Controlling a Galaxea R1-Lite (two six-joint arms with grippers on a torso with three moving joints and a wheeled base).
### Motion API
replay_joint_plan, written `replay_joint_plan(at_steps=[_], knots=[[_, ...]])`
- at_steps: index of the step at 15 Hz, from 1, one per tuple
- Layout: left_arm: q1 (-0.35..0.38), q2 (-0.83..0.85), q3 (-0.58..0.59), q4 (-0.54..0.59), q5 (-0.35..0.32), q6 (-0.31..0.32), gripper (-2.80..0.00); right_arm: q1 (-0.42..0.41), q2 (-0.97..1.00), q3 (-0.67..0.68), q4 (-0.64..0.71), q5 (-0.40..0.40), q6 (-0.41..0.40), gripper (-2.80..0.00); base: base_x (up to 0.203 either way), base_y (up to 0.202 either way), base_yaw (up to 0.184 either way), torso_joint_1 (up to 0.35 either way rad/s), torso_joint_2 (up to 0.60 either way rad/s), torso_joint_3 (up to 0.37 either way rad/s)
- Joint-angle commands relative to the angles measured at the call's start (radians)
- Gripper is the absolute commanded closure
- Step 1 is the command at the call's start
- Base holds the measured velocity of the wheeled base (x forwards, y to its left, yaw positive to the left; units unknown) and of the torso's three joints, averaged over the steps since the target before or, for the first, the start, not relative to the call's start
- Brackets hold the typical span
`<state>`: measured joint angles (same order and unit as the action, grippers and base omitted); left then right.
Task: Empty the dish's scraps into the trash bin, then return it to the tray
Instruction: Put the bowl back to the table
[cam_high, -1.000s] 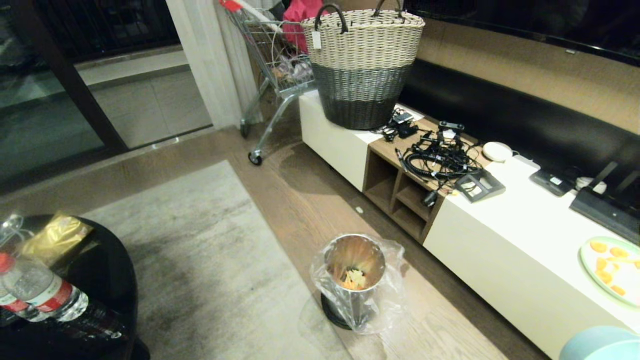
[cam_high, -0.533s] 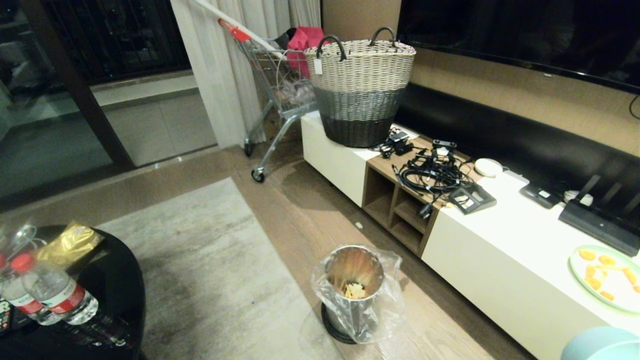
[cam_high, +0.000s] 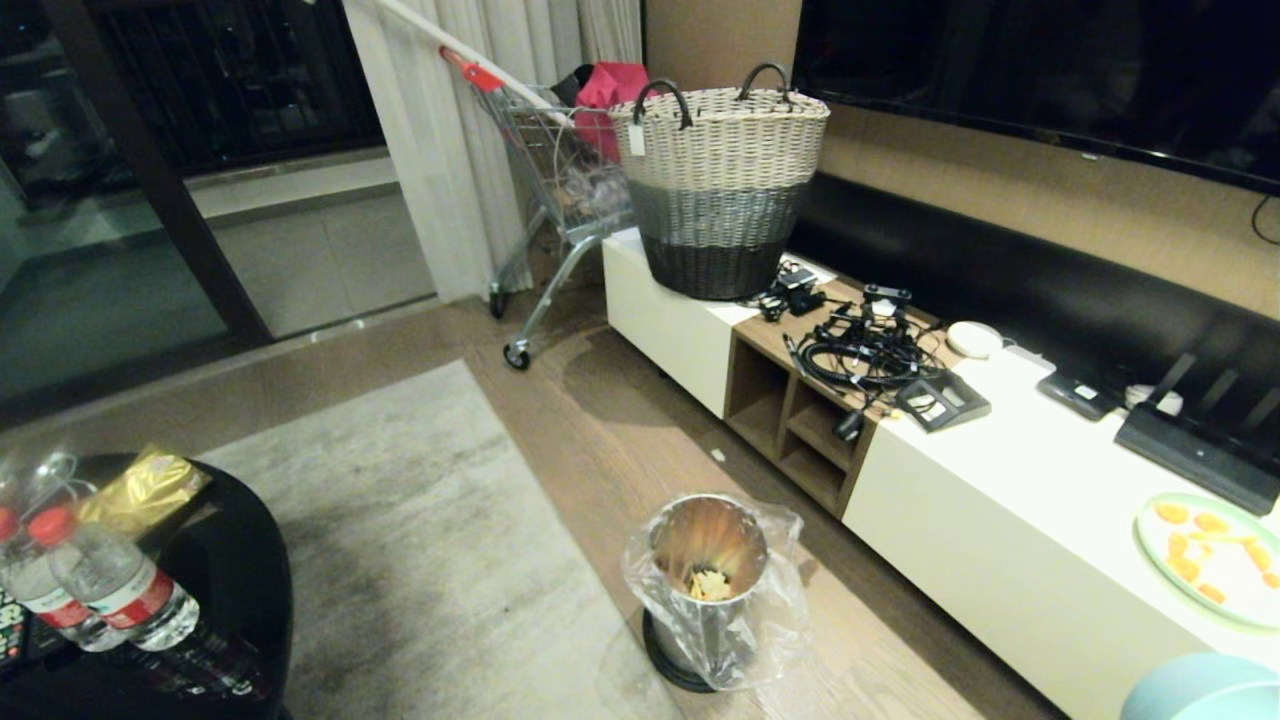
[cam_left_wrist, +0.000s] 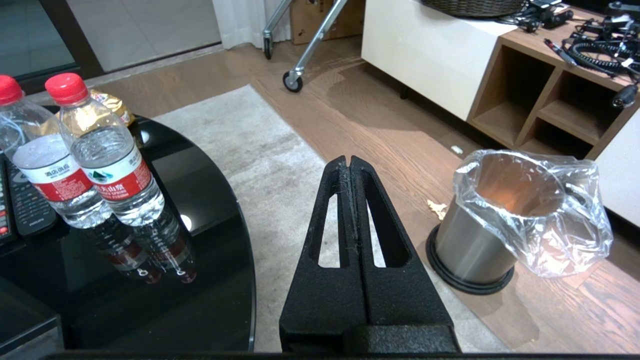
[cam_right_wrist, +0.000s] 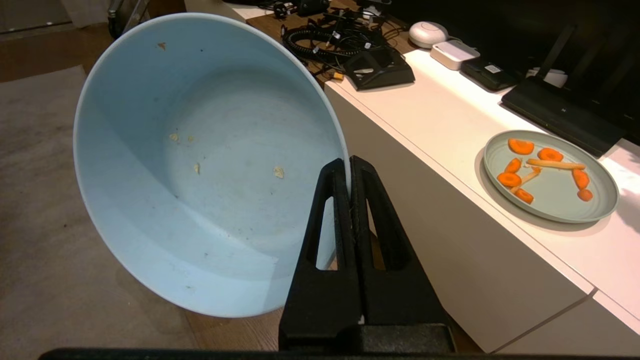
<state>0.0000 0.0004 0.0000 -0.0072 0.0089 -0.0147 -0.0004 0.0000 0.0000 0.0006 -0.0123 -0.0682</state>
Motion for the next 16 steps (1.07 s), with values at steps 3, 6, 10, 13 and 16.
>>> replay_joint_plan(at_steps=[3, 6, 10, 13, 16], knots=[[0.000, 0.000, 0.000, 0.000, 0.000, -0.001, 0.00, 0.000, 0.000, 0.000, 0.000, 0.000, -0.001, 0.00, 0.000, 0.000, 0.000, -0.003, 0.00, 0.008], [0.000, 0.000, 0.000, 0.000, 0.000, -0.002, 0.00, 0.000, 0.000, 0.000, -0.001, 0.000, -0.001, 0.00, 0.000, 0.000, 0.000, 0.000, 0.00, 0.000], [0.000, 0.000, 0.000, 0.000, 0.000, -0.002, 0.00, 0.000, 0.001, 0.000, 0.000, 0.000, -0.001, 0.00, -0.097, 0.000, -0.001, 0.001, 0.00, 0.000], [0.000, 0.000, 0.000, 0.000, 0.000, -0.004, 0.00, 0.000, 0.002, 0.000, 0.000, 0.000, -0.001, 0.00, -0.184, 0.000, -0.002, 0.001, 0.00, 0.004], [0.000, 0.000, 0.000, 0.000, 0.000, -0.003, 0.00, -0.001, 0.001, 0.000, 0.001, 0.000, -0.001, 0.00, -0.186, 0.000, -0.001, 0.003, 0.00, 0.003]])
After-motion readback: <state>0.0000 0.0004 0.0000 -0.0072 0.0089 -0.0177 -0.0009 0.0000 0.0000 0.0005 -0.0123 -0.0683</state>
